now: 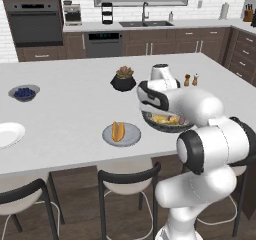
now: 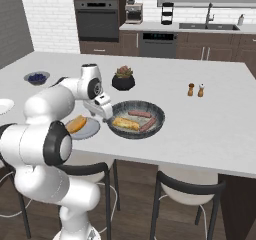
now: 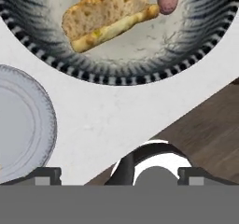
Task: Place one bun and one sausage from the bowl on each plate.
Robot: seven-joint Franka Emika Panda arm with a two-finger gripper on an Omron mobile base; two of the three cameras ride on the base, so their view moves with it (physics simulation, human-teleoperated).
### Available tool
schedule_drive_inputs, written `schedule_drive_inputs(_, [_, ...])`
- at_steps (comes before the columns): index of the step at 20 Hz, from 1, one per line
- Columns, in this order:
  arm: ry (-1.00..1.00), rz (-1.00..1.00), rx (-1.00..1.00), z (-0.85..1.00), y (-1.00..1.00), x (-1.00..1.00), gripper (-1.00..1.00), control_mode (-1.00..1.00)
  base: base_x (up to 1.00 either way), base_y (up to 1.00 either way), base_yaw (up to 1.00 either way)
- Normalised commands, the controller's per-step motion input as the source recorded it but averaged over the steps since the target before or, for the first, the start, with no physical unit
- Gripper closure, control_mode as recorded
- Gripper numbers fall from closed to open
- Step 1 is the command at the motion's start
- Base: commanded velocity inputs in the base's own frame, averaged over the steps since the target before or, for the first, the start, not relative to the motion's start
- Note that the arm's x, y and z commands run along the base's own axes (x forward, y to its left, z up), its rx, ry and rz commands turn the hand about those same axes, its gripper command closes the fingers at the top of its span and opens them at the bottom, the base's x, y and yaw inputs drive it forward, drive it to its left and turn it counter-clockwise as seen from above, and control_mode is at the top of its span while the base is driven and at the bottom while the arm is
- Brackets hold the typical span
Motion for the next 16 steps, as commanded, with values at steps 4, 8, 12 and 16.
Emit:
schedule_drive_inputs(4, [0.07, -0.14, -0.04, 0.13, -0.95, 0.27, -1.00, -1.00, 0.00, 0.00, 0.00])
schedule_drive_inputs(8, [0.06, -0.07, -0.01, 0.04, -0.92, 0.32, -1.00, -1.00, 0.00, 0.00, 0.00])
schedule_drive_inputs(12, [0.01, 0.00, 0.00, 0.00, -0.62, 0.26, -1.00, -1.00, 0.00, 0.00, 0.00])
schedule_drive_inputs(16, [0.00, 0.00, 0.00, 0.00, -0.03, 0.38, -1.00, -1.00, 0.00, 0.00, 0.00])
